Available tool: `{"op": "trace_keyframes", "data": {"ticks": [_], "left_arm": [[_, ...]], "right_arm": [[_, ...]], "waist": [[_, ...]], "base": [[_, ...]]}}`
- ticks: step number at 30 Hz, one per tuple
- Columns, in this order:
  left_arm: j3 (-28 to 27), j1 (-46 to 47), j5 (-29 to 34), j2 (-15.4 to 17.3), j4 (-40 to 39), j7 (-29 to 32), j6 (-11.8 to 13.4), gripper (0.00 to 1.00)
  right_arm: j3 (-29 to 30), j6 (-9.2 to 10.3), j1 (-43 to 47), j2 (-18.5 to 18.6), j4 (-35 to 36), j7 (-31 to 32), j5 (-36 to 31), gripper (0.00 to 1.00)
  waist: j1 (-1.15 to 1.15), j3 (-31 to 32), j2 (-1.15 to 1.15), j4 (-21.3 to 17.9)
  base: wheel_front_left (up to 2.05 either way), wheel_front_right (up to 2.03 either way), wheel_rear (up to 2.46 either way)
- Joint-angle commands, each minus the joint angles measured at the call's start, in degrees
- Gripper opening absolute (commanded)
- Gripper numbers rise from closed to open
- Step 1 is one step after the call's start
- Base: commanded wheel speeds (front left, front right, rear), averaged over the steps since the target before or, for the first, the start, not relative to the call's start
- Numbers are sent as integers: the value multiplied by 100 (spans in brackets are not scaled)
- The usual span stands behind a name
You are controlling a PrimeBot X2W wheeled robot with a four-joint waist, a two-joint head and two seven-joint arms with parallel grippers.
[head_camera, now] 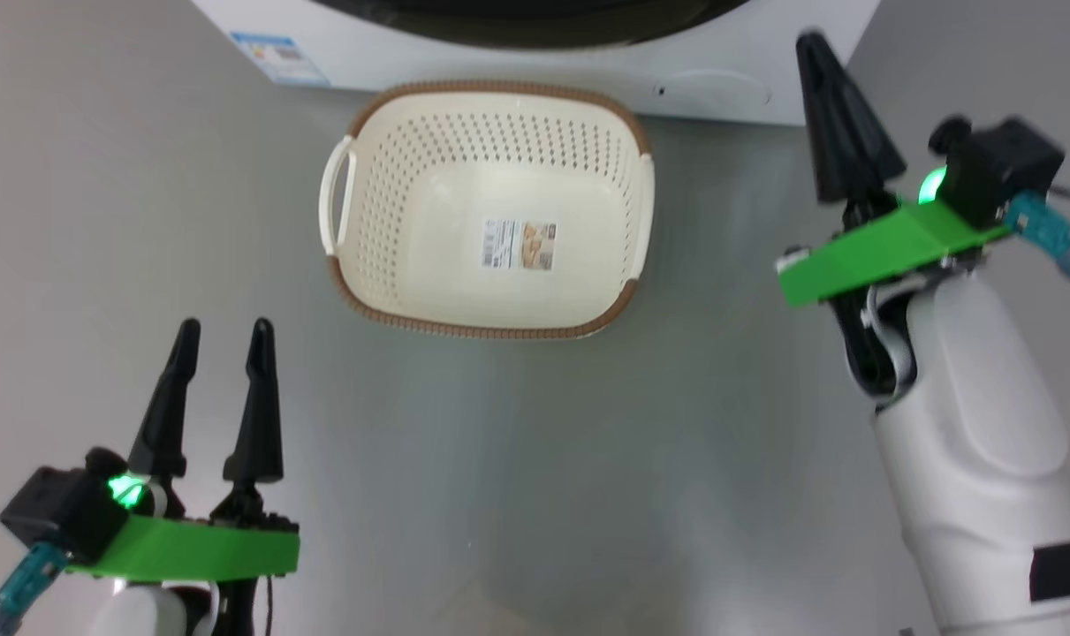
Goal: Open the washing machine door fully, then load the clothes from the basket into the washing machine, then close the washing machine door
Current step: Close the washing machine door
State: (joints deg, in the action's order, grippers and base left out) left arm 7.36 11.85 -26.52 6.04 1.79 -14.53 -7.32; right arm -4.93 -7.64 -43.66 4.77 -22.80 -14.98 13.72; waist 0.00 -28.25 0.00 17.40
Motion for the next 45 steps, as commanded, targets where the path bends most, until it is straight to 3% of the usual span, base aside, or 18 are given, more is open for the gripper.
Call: {"op": "trace_keyframes", "data": {"ticks": [1,24,45], "left_arm": [[-277,-194,114,210,-137,-47,-17,100],[-897,-1309,679,62,-241,-47,-17,100],[-1225,-2027,1130,-149,-179,-47,-17,100]], "right_arm": [[-77,15,398,-190,235,-2,22,100],[258,15,2947,-190,1419,-2,353,100],[358,15,4117,-190,1675,-2,80,100]], "waist": [[0,530,0,-297],[0,2024,0,-1326],[0,2795,0,-1709]], "base": [[0,0,0],[0,0,0],[0,0,0]]}}
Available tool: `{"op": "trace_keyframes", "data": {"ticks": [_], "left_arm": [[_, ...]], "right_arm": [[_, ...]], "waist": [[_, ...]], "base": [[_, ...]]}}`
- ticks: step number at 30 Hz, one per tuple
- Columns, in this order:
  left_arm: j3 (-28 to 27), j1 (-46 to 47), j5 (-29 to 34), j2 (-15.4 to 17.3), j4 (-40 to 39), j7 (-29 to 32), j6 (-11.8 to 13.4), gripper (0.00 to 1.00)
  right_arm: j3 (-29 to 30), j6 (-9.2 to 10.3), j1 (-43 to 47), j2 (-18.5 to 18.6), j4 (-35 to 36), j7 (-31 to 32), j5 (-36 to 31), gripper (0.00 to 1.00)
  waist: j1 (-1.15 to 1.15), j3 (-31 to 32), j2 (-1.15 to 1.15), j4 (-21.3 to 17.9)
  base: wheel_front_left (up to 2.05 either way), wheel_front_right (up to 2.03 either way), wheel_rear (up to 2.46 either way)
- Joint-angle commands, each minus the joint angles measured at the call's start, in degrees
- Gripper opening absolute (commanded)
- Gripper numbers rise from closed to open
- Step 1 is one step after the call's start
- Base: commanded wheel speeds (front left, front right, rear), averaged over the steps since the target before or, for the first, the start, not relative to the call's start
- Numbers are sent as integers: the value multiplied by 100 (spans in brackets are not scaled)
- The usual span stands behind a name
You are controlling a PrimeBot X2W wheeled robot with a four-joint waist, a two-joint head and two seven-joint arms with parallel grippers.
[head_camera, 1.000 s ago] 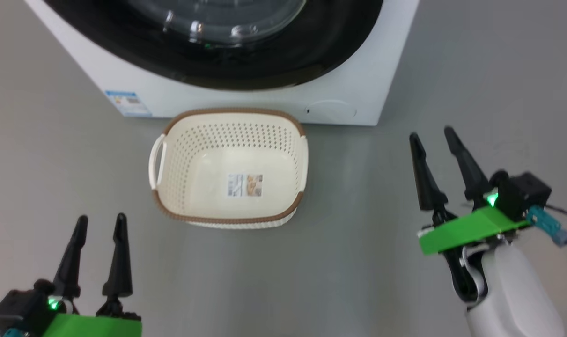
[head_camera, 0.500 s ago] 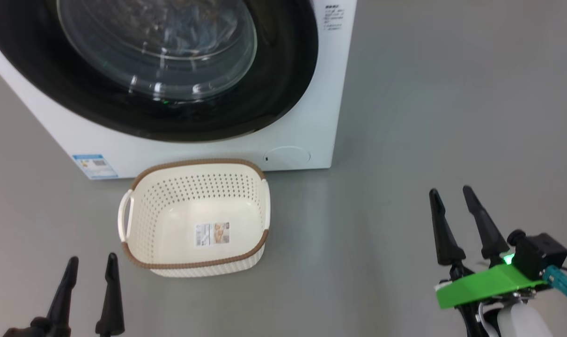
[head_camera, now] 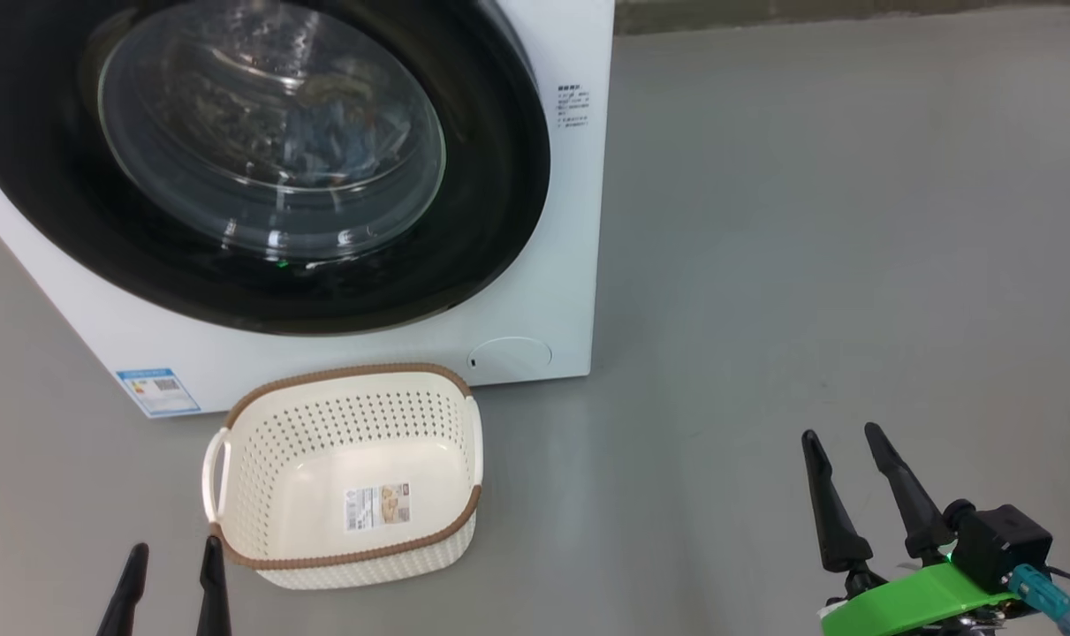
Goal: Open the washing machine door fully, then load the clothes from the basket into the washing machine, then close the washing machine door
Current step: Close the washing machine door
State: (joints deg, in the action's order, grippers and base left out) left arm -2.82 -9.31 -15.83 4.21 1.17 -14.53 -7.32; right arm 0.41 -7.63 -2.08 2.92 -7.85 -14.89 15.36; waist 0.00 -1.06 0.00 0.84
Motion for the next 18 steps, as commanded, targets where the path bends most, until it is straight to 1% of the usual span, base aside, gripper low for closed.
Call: {"op": "trace_keyframes", "data": {"ticks": [1,8,18], "left_arm": [[-214,72,79,23,-120,-47,-17,100],[-256,1,185,-26,-129,-47,-17,100],[-290,-53,320,-80,-112,-47,-17,100]], "right_arm": [[-183,14,-22,-4,190,-11,-105,100],[-158,14,70,-4,266,-11,-326,100],[-76,14,173,-4,320,-11,-397,100]], "waist": [[0,95,0,-57],[0,189,0,-55],[0,256,0,-19]], "base": [[0,0,0],[0,0,0],[0,0,0]]}}
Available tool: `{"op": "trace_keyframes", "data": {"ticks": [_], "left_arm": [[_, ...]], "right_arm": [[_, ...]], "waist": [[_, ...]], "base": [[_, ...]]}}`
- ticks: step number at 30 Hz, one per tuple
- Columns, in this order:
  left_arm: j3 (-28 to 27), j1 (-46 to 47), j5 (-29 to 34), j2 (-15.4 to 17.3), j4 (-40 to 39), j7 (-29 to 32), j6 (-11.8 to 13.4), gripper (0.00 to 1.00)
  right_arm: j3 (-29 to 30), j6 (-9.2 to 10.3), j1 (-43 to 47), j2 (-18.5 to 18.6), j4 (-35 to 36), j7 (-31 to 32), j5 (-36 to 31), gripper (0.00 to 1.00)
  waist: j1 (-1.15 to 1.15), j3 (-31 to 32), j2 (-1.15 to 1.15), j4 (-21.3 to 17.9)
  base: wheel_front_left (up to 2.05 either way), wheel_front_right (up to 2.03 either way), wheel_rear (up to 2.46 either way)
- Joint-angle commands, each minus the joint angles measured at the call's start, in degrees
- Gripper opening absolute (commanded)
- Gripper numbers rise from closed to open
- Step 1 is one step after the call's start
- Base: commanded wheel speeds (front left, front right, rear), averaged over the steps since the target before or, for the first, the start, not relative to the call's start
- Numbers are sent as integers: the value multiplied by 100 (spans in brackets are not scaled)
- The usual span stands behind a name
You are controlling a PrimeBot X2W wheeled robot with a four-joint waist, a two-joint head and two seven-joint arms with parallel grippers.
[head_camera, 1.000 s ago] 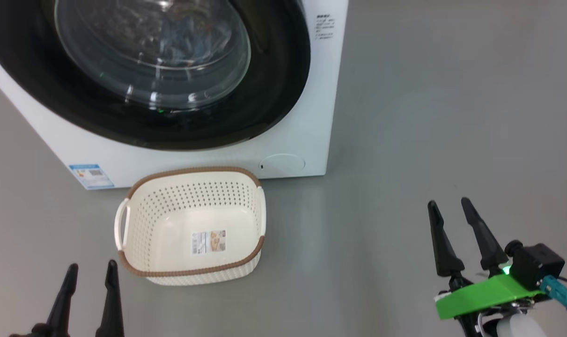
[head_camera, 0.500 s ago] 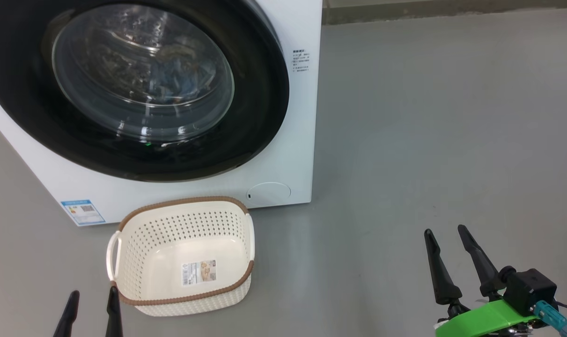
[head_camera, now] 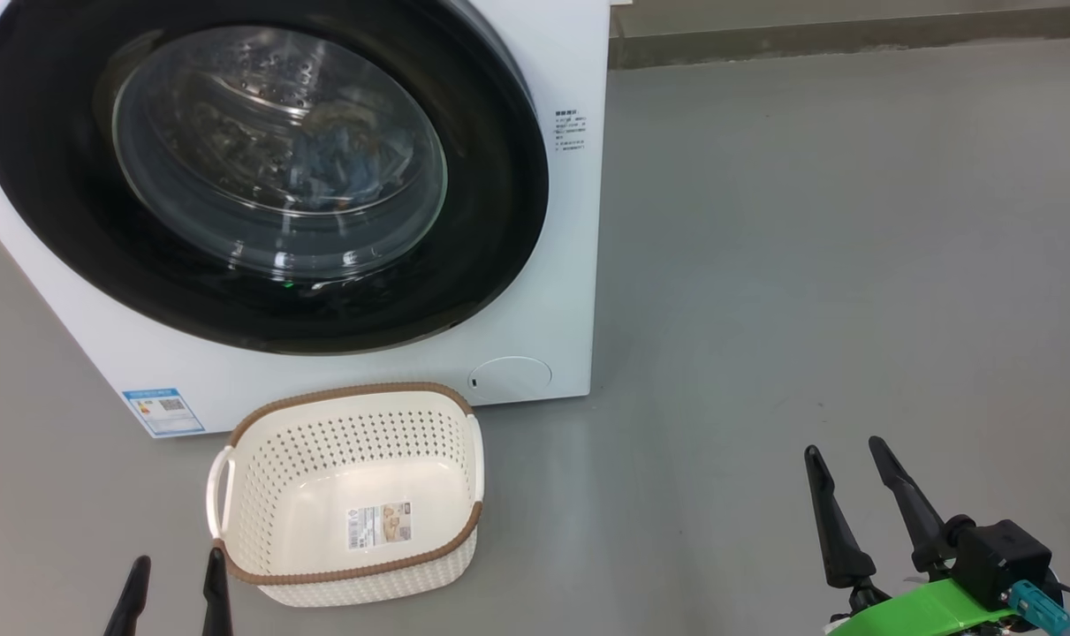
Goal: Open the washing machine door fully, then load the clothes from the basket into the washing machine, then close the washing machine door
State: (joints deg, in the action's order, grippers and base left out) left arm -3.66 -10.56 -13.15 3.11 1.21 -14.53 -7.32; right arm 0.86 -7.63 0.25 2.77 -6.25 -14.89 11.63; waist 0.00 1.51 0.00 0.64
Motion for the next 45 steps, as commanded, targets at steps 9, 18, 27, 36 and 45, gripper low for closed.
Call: {"op": "trace_keyframes", "data": {"ticks": [9,18,27,36,45], "left_arm": [[-208,67,62,5,-157,-47,-17,100],[75,-23,-199,-160,351,72,3,0],[79,98,-795,-126,420,198,2,0],[79,215,-1318,-100,495,312,0,0],[75,343,-1904,-74,568,444,-3,0]], "right_arm": [[-87,14,-30,10,186,-11,-19,100],[4,-1,80,-16,-364,59,195,0],[25,0,31,2,-394,197,794,0],[46,1,-21,16,-424,320,1320,0],[74,2,-73,28,-454,462,1911,0]], "waist": [[0,-9,0,11],[1,-11,0,14],[1,-22,0,8],[0,-33,0,3],[0,-45,0,-3]], "base": [[0,0,0],[0,0,0],[0,0,0],[0,0,0],[0,0,0]]}}
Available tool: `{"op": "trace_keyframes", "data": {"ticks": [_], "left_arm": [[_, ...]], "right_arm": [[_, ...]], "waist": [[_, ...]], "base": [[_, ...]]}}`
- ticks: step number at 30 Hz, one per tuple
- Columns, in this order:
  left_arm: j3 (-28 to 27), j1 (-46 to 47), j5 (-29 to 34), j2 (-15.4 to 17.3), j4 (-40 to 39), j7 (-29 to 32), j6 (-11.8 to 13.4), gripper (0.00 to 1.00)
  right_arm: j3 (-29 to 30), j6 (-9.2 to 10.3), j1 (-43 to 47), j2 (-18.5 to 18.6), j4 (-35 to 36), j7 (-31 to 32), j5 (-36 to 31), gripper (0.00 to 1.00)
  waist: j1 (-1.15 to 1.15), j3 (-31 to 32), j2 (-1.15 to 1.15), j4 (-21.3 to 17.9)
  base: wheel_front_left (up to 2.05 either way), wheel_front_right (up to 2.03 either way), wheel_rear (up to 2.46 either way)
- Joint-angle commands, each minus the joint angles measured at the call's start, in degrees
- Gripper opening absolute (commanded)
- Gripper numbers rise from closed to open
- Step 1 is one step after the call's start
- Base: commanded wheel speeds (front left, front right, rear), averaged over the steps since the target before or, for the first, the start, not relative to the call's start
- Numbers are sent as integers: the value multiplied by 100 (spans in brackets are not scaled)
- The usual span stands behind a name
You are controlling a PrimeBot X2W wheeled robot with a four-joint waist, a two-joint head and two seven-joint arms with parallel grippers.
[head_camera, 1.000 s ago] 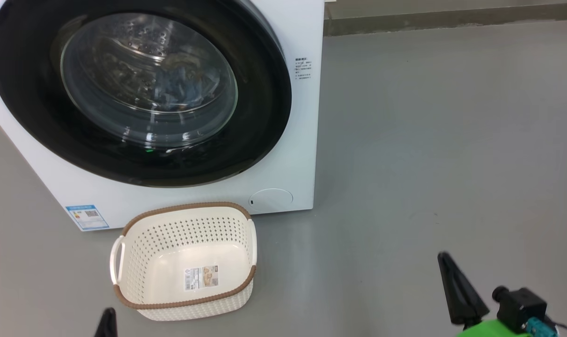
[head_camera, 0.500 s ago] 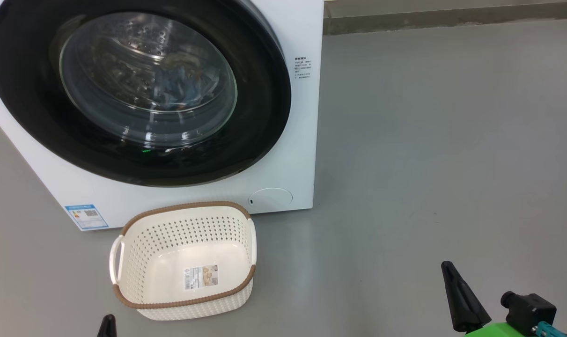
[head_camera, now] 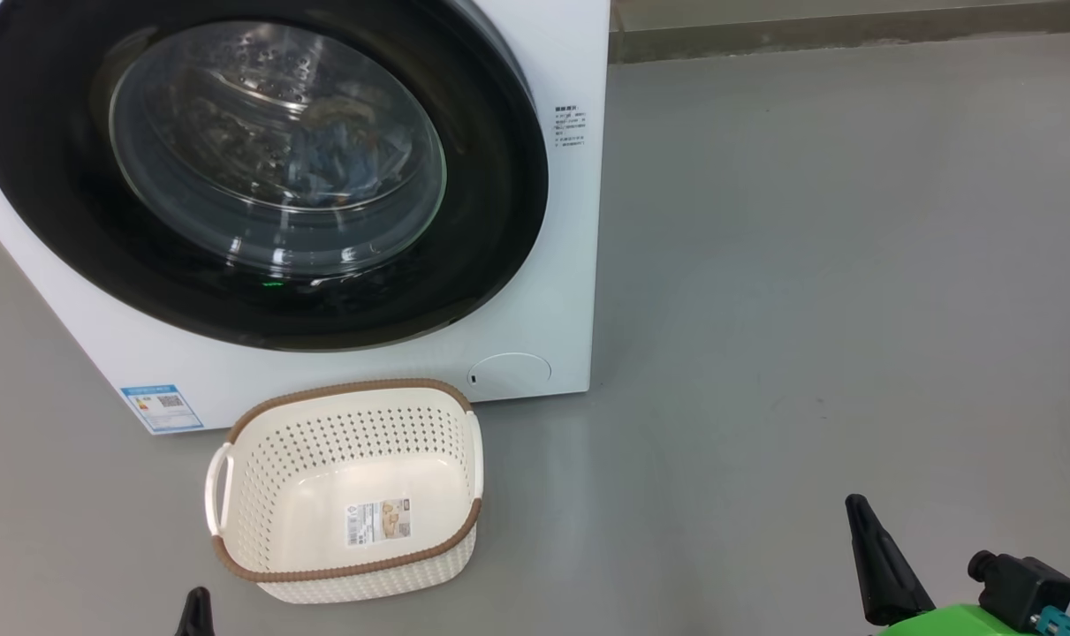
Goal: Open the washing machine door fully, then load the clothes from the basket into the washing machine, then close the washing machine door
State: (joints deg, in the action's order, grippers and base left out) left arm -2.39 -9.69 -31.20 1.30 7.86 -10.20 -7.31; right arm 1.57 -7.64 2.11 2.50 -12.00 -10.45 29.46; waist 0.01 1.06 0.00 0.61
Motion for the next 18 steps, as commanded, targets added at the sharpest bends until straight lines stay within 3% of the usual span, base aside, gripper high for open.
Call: {"op": "trace_keyframes", "data": {"ticks": [1,18], "left_arm": [[-53,270,-164,110,-90,26,-4,0],[-75,500,-1262,150,29,285,-6,0]], "right_arm": [[7,4,-265,56,118,34,193,0],[67,6,-363,73,62,310,1304,0]], "waist": [[-1,-2,0,-1],[-1,-24,0,-12]], "base": [[0,0,0],[0,0,0]]}}
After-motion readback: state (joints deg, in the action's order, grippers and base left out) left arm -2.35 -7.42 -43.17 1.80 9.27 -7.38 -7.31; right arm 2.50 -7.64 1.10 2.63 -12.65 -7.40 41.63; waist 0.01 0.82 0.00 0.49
